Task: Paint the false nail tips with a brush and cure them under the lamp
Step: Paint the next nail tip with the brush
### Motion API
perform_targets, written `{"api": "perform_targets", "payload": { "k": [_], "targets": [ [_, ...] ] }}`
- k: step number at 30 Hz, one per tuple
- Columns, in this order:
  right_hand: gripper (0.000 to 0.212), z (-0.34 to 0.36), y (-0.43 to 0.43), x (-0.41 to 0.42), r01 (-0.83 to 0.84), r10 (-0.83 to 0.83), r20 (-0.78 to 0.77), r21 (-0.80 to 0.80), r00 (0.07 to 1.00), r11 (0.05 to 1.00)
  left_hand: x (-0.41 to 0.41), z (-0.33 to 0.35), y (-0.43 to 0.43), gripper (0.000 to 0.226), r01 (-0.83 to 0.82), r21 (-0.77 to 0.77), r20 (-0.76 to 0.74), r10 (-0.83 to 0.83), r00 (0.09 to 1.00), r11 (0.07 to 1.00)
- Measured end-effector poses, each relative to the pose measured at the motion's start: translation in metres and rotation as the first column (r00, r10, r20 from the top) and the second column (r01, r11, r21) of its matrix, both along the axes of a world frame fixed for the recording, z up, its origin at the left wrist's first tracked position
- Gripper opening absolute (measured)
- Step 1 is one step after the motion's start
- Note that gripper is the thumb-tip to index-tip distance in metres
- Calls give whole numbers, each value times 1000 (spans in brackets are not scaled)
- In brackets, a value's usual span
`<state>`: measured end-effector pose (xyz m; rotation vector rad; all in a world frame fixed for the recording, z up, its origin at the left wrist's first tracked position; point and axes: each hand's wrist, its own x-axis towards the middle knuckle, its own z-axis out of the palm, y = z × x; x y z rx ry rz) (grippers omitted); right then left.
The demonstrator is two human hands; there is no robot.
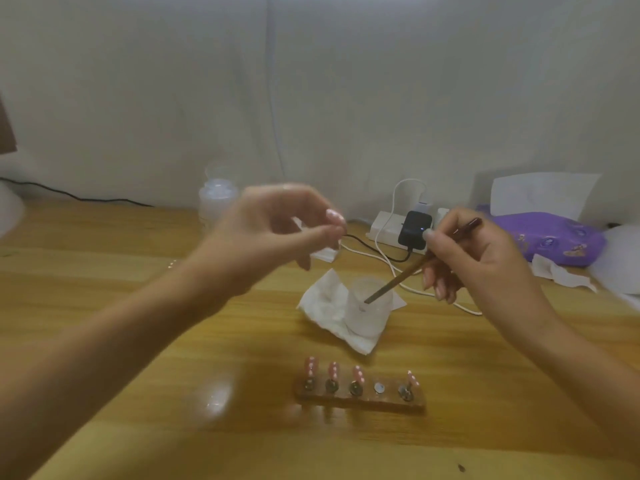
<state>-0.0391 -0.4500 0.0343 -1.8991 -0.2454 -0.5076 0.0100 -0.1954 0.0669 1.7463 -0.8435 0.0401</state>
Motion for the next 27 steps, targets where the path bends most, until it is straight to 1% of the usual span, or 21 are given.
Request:
{"api": "perform_targets", "payload": {
  "k": [2, 3, 5, 7, 9, 13, 16, 19, 22, 27],
  "targets": [
    [21, -6, 2, 1, -4, 4, -15, -19, 1000, 1000, 7, -18, -11, 18, -8, 68, -67, 13, 998, 998],
    [22, -8, 4, 2, -11, 11, -25, -23, 1000, 1000, 8, -27, -16, 17, -5, 77, -108, 14, 994, 997],
    [23, -11, 6, 3, -31, 30, -46, -24, 998, 999, 10, -42, -22, 17, -18, 33, -148, 22, 989, 999],
    [25, -12, 6, 2, -38, 38, -59, -5, 998, 999, 11, -53, -26, 17, -61, -31, -150, 56, 987, 998],
    [22, -11, 4, 1, -22, 24, -49, 45, 999, 999, 10, -62, -28, 16, -94, -74, -145, 82, 986, 993],
    [21, -11, -3, -1, 69, -73, 21, 148, 997, 987, 8, -72, -26, 11, -124, -96, -140, 110, 984, 988],
    [21, -22, -6, -5, 108, -121, 17, 328, 993, 938, 7, -78, -25, 8, -142, -81, -141, 130, 982, 987],
    [21, -35, -7, -8, 147, -156, -17, 446, 988, 883, 7, -84, -23, 7, -149, -51, -140, 141, 980, 987],
    [24, -42, -6, -6, 163, -157, -56, 509, 986, 845, 9, -87, -25, 7, -160, -34, -147, 153, 977, 987],
    [25, -43, -6, -2, 160, -132, -90, 556, 987, 816, 9, -89, -27, 8, -155, -18, -137, 151, 979, 988]
  ]
}}
